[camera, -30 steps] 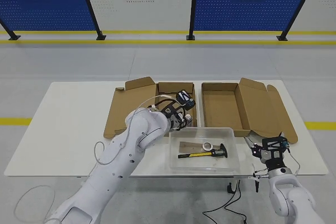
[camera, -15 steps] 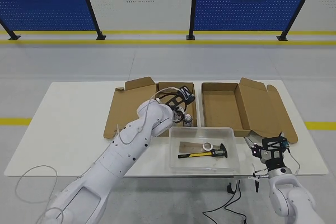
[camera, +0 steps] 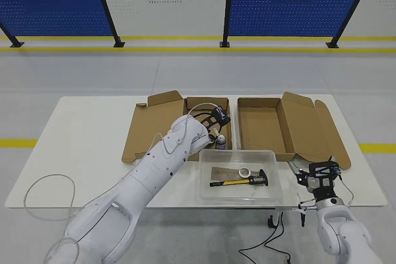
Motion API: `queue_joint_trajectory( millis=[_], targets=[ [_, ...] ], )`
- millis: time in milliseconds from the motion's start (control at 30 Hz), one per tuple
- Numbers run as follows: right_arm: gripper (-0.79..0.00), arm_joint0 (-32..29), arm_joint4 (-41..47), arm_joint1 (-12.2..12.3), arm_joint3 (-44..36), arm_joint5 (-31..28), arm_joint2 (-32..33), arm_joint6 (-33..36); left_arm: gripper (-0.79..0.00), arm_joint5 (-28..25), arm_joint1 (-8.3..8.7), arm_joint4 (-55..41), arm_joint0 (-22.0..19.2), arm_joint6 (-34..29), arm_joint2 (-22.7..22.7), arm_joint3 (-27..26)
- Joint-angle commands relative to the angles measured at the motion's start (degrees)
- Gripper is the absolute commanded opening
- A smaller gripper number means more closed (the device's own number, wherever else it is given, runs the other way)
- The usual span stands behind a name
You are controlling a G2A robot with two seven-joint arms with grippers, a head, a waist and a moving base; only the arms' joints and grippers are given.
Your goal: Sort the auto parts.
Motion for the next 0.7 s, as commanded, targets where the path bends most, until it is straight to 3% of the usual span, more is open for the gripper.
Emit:
queue_joint_trajectory(
  millis=[0,200,267,567,667],
  targets=[
    [0.0,0.0,0.0,0.0,0.0,0.0,0.0,0.0,-0.785,-0.09,-0.69,-0.55,-0.78,0.83,0.55,2.22],
    [0.0,0.0,0.0,0.0,0.0,0.0,0.0,0.0,-0.785,-0.06,-2.4,-1.51,-2.66,2.28,1.62,6.98],
    [0.0,0.0,0.0,0.0,0.0,0.0,0.0,0.0,-0.723,-0.36,-2.85,-1.68,-3.14,2.56,1.88,8.22],
    [0.0,0.0,0.0,0.0,0.0,0.0,0.0,0.0,-0.659,-0.61,-4.61,-2.11,-4.5,3.76,2.7,11.95],
    [0.0,0.0,0.0,0.0,0.0,0.0,0.0,0.0,-0.597,-0.47,-4.96,-2.0,-4.99,4.07,2.67,12.2]
  ],
)
